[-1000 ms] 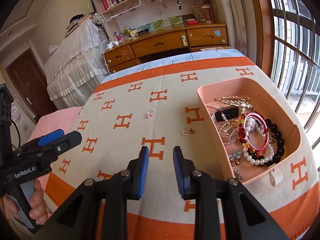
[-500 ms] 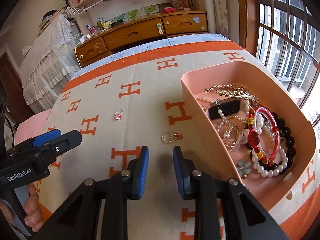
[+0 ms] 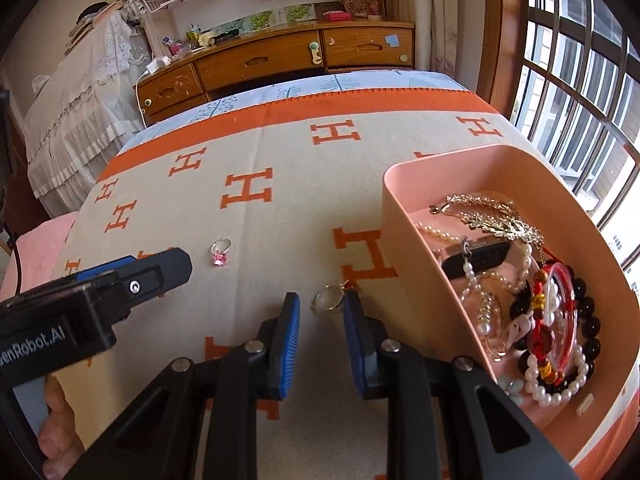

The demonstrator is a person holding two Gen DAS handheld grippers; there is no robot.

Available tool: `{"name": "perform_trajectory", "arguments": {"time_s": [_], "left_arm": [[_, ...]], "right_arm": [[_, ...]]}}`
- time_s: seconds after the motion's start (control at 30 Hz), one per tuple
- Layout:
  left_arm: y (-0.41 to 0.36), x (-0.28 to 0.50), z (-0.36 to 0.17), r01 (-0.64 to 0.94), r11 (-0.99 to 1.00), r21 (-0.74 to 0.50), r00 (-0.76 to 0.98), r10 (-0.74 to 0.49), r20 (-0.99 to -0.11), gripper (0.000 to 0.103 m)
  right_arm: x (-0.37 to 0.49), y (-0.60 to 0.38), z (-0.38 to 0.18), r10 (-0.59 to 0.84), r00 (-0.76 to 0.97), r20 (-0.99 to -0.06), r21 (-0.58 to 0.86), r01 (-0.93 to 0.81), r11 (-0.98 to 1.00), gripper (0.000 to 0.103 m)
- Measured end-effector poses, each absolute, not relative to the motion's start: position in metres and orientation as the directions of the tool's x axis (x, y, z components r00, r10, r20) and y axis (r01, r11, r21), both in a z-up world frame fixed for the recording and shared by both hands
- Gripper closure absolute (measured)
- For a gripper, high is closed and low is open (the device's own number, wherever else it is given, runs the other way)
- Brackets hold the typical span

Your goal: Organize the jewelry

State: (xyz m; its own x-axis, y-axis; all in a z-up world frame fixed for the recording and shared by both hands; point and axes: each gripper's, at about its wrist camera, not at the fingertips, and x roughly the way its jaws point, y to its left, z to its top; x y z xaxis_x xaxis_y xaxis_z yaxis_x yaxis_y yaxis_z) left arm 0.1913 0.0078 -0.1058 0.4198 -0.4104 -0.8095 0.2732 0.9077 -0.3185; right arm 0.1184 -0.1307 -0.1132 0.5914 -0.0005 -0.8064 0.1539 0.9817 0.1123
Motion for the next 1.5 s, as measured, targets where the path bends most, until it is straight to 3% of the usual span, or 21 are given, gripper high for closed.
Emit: {"name": "perform_trajectory", "arguments": {"time_s": [0.1, 0.3, 0.43, 0.83, 0.93, 1.0, 1.1, 1.5], "left_arm": [[0.008, 0.198, -0.108, 0.247, 0.895, -0.371, 0.393, -0.442, -0.807, 0.038], [0.001, 0.206, -0.112, 0.213, 0.888, -0.408, 0.361, -0.459, -0.812, 0.044], [-0.012, 0.208, -0.115, 0.200, 0.896, -0.396, 0.349, -0.443, -0.826, 0.044], [-0.048, 0.198, -0.115, 0.189, 0.958, -0.215, 0.427, -0.277, -0.861, 0.044], [-0.060, 0.194, -0.116, 0.189, 0.977, -0.100, 0.462, -0.179, -0.869, 0.058], [-0.066, 0.191, -0.116, 0.199, 0.979, -0.040, 0.480, -0.133, -0.867, 0.074], [-0.068, 0.188, -0.114, 0.223, 0.974, -0.038, 0.485, -0.144, -0.863, 0.093], [-0.028, 0.169, -0.112, 0.239, 0.957, -0.161, 0.526, -0.267, -0.808, 0.097]], "right_arm": [[0.114, -0.139, -0.114, 0.076, 0.591, -0.803, 0.180, 0.119, 0.977, 0.101], [0.091, -0.147, -0.108, 0.203, 0.618, -0.759, 0.277, 0.026, 0.960, 0.103], [0.081, -0.150, -0.098, 0.212, 0.647, -0.732, 0.279, 0.001, 0.960, 0.103], [0.058, -0.153, -0.080, 0.275, 0.696, -0.664, 0.300, -0.088, 0.950, 0.102], [0.056, -0.157, -0.081, 0.288, 0.695, -0.659, 0.318, -0.089, 0.944, 0.102], [0.057, -0.161, -0.083, 0.294, 0.692, -0.659, 0.331, -0.084, 0.940, 0.102], [0.058, -0.166, -0.085, 0.300, 0.691, -0.658, 0.347, -0.076, 0.935, 0.102], [0.069, -0.168, -0.092, 0.306, 0.660, -0.686, 0.360, -0.057, 0.931, 0.102]]}}
